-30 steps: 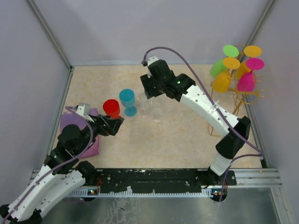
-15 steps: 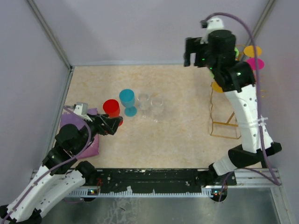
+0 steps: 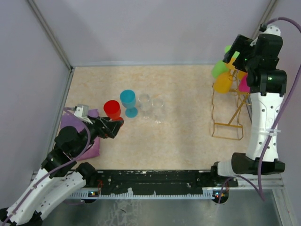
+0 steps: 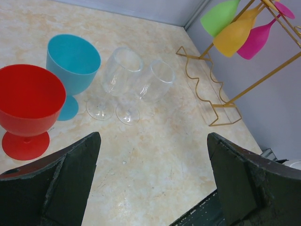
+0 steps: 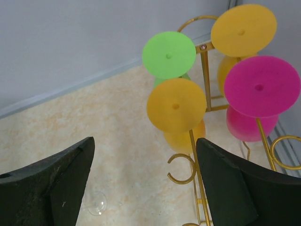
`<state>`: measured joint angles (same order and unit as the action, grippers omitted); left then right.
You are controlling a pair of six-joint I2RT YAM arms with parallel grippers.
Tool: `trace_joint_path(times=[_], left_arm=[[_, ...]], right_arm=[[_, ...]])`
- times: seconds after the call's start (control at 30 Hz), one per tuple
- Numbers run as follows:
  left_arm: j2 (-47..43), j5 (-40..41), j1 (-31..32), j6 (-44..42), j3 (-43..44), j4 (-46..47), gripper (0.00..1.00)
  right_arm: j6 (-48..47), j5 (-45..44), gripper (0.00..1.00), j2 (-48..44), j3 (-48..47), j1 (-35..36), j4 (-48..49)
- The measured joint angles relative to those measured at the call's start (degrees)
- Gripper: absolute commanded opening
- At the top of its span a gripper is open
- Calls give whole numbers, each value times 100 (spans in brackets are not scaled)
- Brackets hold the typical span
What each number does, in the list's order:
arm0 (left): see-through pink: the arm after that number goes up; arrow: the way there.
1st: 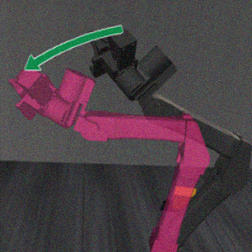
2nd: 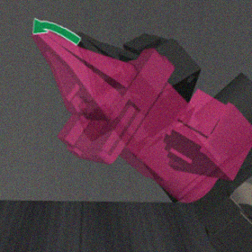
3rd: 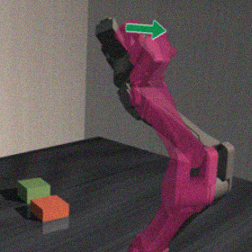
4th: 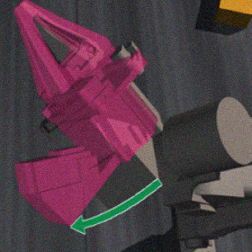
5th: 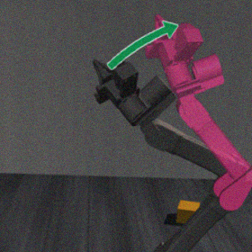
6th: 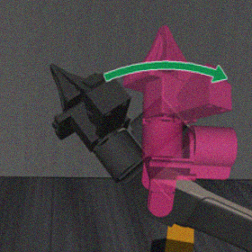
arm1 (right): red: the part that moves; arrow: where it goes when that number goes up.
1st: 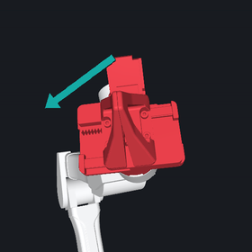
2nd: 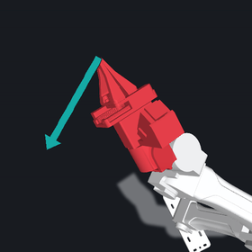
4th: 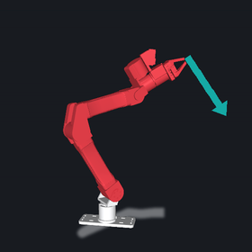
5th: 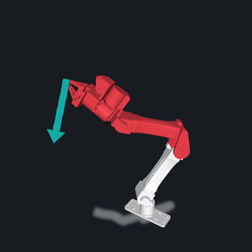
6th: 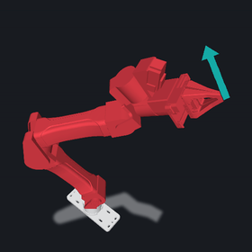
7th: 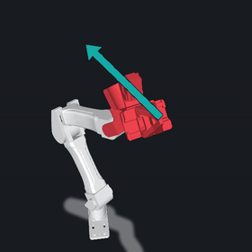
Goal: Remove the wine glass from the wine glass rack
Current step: Pick up the wine glass from the wine rack.
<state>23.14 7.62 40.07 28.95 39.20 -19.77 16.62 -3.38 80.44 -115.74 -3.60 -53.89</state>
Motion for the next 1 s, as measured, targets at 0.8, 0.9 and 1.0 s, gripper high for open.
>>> trace_joint_path(times=[0.8, 0.9, 1.0], left_arm=[[101, -103, 0, 92, -2, -289, 100], [116, -122, 0, 120, -2, -308, 100], [125, -131, 0, 129, -2, -310, 100]], right_arm=[[916, 164, 67, -407, 2072, -743, 1215], [1032, 197, 64, -420, 2133, -839, 1368], [1113, 262, 62, -422, 2157, -911, 1488]])
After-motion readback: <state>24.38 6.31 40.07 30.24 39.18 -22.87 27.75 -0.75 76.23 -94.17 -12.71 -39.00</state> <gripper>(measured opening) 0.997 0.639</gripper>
